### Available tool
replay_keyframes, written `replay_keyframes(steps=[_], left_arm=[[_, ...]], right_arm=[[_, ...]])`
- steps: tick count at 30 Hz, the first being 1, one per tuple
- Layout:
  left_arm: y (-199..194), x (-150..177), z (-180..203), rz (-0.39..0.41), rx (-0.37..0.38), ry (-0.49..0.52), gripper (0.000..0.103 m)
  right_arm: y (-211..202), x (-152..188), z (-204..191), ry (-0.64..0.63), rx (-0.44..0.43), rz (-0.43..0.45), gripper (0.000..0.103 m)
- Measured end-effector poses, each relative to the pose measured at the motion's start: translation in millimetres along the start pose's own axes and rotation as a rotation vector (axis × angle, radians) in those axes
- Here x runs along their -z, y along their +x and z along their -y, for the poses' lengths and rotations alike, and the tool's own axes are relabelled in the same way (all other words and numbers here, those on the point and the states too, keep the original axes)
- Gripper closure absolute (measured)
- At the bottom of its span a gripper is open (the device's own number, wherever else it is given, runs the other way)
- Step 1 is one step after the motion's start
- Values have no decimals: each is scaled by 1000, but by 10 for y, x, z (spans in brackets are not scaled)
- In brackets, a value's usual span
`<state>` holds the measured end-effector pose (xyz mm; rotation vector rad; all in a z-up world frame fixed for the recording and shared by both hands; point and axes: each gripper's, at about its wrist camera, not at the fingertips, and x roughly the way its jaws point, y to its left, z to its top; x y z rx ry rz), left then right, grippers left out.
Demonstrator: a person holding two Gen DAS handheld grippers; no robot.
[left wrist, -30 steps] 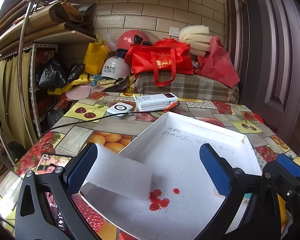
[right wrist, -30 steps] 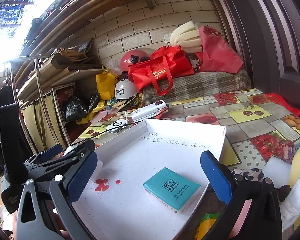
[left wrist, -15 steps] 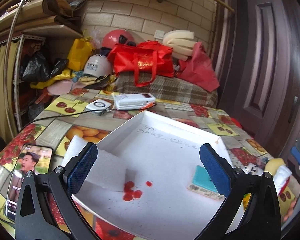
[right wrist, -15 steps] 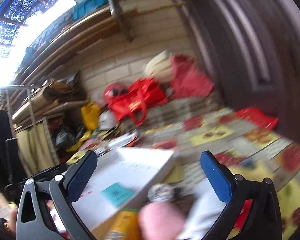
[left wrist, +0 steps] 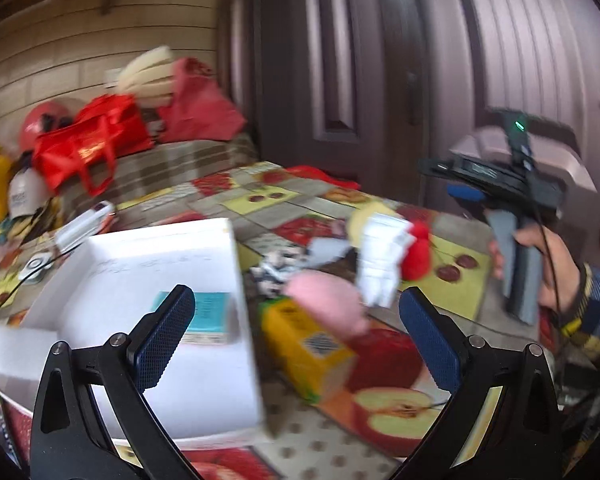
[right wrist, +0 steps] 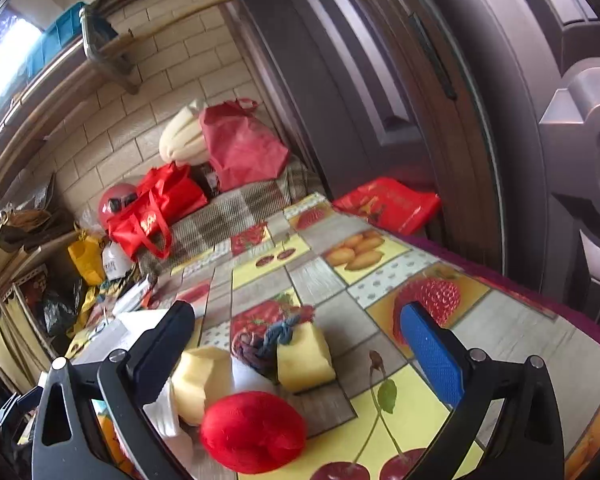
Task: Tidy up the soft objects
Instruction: 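Grasp the yellow juice box with the left tool while the right tool grasps the red plush ball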
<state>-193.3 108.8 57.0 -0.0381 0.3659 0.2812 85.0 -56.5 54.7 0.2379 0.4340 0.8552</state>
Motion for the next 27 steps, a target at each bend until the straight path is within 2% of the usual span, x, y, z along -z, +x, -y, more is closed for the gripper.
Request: replay_keyframes(steps=[2,3,6,8,11,14,17,18,19,21,27], left_arm=[[34,-7,201,-26,31,43,3],[74,-12,279,-52,23,62,9],[183,-7,349,-112,-25,88,12],[246,-12,305,-144,-35,67,17],[285,33,226,-172,-25,37,18],[343,44,288,-200,-11,65,18],[397,57,401,-228,-26,123,29],[429,65,431,-244,-38,138,35],[468,73,446,-264,-52,147,47],[516,95,449,-290,-62,151,57],[567,116,423,-315,-76,142,57]], right_arm=[[-22,16,-6,-28,-4,-21,0],[-32,20,-21,-46,-14,-32,0],[-44,31,-63,-119,-39,-83,0],[-34,59,-95,-197,-70,-144,0],[37,155,-146,-307,-95,-260,0],[73,214,-159,-335,-105,-304,0],[101,236,-173,-348,-120,-324,0],[124,242,-178,-350,-119,-336,0],[156,248,-181,-351,-114,-351,0],[225,253,-185,-350,-99,-377,0],[372,309,-230,-366,-112,-470,0]])
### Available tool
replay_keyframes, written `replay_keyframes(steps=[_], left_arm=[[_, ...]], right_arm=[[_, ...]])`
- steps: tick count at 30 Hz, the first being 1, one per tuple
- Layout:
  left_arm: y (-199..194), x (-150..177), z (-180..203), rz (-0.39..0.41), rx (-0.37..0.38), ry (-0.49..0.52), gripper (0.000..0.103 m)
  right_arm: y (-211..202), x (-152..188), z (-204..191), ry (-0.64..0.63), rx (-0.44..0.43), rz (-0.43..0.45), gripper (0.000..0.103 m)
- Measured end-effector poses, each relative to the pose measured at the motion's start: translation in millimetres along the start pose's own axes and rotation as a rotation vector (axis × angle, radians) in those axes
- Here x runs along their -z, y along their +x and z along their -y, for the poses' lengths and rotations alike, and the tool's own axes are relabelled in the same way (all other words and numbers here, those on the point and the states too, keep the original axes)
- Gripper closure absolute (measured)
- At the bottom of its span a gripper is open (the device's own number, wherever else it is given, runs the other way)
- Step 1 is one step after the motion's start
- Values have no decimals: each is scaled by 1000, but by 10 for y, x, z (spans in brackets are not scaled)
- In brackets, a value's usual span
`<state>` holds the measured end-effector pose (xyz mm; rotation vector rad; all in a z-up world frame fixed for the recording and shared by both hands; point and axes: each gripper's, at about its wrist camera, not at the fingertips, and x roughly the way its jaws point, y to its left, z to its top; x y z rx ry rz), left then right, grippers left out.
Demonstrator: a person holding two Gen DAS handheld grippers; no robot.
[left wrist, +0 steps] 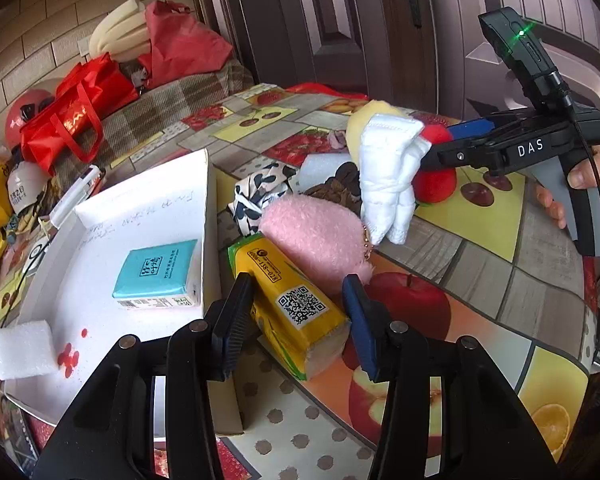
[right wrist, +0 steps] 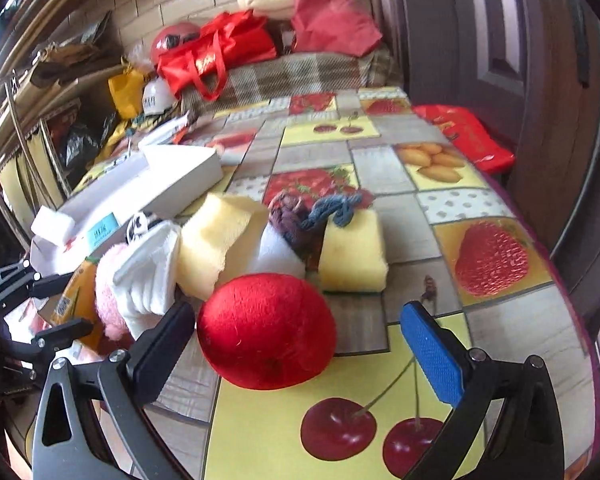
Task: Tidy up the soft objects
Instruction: 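Grasp the yellow juice box with the left tool while the right tool grasps the red plush ball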
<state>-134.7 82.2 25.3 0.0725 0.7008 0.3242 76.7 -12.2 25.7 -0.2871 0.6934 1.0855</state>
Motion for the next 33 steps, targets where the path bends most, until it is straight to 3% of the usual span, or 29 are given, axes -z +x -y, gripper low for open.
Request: replay_keyframes(steps=[4,5,6,7,8,12,17,23,28,33], left_arm=[[125,-6,8,-63,3,2,57],[161,-2,20,-80,5,7,57],[183,-5,29,-89,4,14,58],[188,-4,43,-92,1,21,61],[180,0,55,-89,-3,28,63],[129,4,27,-65,-17,17,76],[-177,21,-115,89,-58,-56,77],[-433,59,-323,223,-83,-167,76],[-521,74,-409,274,-131,-208,76],[-532,88,-466,284,-142,-229,76]], right_arm=[[80,2,-47,-19,0,-48,1],[77,3,-45,-21,-1,-46,10],[66,7,-43,-21,-9,-42,28],[57,14,-42,-20,-28,-41,37],[47,25,-34,-15,-33,-41,39],[-43,50,15,16,-36,-3,40],[-262,81,153,94,-15,108,40],[-689,173,168,154,-9,387,40],[-830,219,-38,142,0,531,40],[-799,187,-241,104,-12,555,40]])
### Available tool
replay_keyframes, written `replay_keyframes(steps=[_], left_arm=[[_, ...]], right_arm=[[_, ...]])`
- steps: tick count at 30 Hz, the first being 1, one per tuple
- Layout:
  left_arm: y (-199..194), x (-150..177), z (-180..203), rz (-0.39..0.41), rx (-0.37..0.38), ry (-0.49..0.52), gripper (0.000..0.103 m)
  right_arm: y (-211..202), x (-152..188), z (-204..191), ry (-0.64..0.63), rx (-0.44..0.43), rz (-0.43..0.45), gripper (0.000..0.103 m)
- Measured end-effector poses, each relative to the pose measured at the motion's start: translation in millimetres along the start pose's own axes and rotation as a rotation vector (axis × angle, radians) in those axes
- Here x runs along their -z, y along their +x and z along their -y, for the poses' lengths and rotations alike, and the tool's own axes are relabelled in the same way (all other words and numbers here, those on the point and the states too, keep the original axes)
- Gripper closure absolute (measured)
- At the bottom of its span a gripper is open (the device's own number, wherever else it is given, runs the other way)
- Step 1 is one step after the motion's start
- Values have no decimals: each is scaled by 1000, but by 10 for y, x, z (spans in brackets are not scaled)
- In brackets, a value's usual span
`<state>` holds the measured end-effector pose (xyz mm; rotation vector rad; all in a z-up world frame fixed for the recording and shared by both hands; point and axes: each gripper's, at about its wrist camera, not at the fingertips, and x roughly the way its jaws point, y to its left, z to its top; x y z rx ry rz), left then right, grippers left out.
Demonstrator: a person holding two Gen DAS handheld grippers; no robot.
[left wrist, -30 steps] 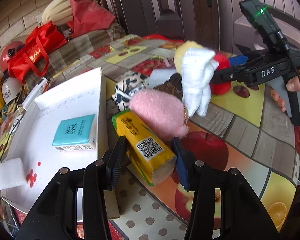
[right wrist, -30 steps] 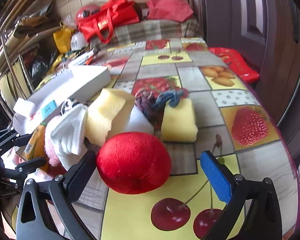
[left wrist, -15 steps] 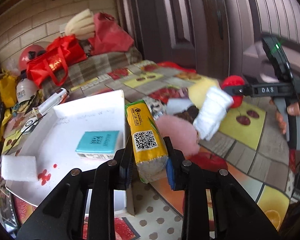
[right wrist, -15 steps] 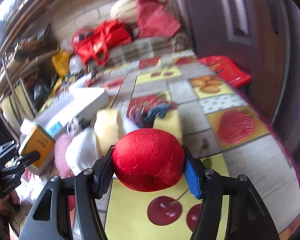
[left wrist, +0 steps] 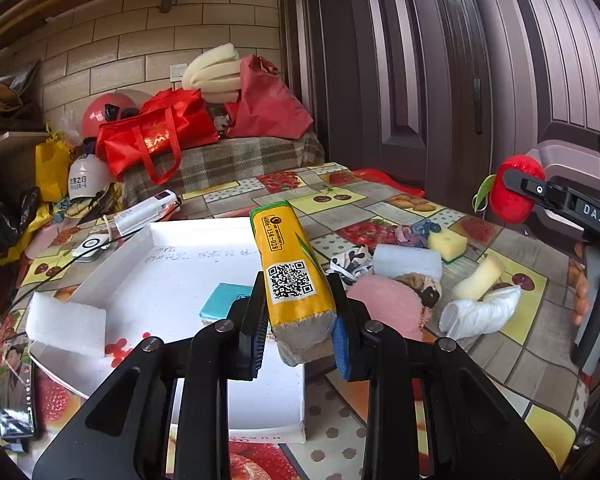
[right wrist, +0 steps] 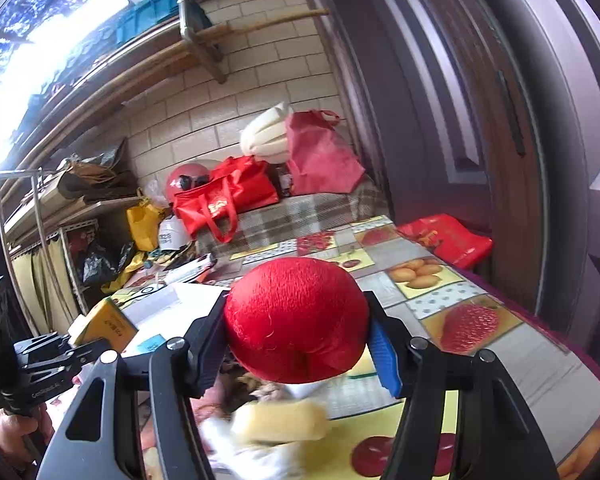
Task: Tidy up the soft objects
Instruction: 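Grasp the yellow juice box with the left tool while the right tool grasps the red plush ball, then place the juice box in the white box with left tool while right places red ball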
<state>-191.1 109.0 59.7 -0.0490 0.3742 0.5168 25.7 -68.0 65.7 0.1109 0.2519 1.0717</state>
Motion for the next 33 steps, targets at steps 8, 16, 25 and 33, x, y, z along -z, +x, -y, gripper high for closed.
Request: replay_keyframes(steps=[8,16,25,33], left_arm=[[-42,18,-246,50,-126,-39,76],[-31,58,-617,64,-218,-91,76],[12,84,-893,68,-267,-134,76],[80,80,-1055,60,-305,-152,76]], right_arm=[[62,39,-241,-45,-33,-10,40],[71,64,-320,-41,-34,1,40],[255,95,-659,-82,-100,-43,40],[444,133,-924,-116,-143,-72,40]])
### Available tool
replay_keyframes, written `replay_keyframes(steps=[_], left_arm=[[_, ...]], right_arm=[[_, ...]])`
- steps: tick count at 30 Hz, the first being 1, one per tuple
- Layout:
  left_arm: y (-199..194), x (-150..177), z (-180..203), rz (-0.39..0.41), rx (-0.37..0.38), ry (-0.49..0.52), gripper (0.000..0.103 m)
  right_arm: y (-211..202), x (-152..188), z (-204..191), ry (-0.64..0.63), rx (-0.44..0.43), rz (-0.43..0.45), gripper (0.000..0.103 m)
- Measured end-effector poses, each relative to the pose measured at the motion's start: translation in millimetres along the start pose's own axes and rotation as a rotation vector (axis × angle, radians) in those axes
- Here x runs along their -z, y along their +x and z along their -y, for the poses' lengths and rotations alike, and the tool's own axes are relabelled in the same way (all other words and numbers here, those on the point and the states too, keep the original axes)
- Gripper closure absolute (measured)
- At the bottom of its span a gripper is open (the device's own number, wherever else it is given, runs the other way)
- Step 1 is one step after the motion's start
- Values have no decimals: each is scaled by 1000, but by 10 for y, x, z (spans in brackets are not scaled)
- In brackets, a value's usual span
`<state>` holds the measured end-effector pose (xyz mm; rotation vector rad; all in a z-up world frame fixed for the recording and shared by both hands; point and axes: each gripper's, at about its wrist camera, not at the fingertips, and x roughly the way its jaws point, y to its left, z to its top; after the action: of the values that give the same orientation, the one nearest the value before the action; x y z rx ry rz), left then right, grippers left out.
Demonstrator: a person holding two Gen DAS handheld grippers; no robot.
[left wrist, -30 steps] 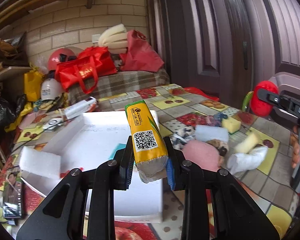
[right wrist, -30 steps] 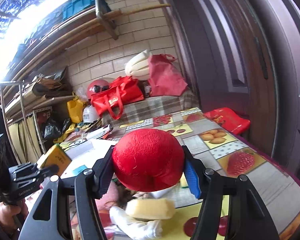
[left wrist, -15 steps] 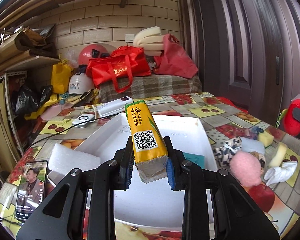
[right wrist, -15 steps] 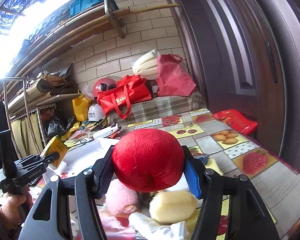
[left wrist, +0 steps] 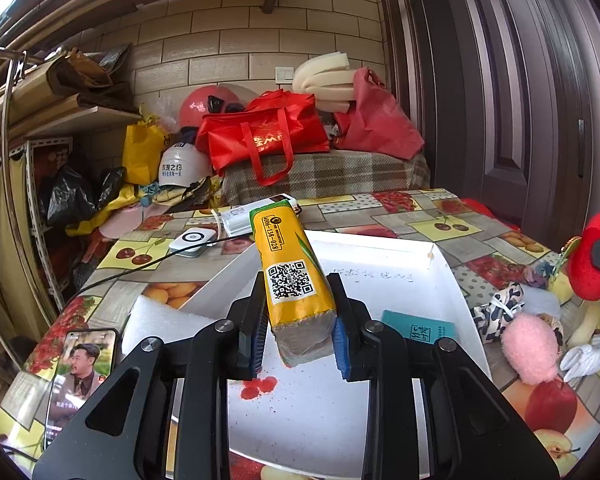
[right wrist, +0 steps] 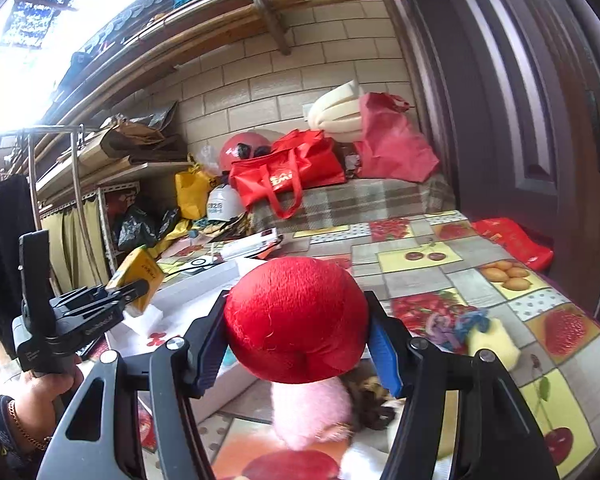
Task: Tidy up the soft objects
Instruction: 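Place the juice box in the white box with left tool while right places red ball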
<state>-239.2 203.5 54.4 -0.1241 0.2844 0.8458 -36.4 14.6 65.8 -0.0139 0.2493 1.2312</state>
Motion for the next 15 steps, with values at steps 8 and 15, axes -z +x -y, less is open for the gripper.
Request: replay_keyframes(steps=[8,15], left_arm=[[147,-30,-78,-10,-14,-10,76],[274,-55,-177,-36,11,-40,76]], right_arm=[[463,66,-374,-33,-74,-92,40],[673,108,-734,-126,-155,-146,40]])
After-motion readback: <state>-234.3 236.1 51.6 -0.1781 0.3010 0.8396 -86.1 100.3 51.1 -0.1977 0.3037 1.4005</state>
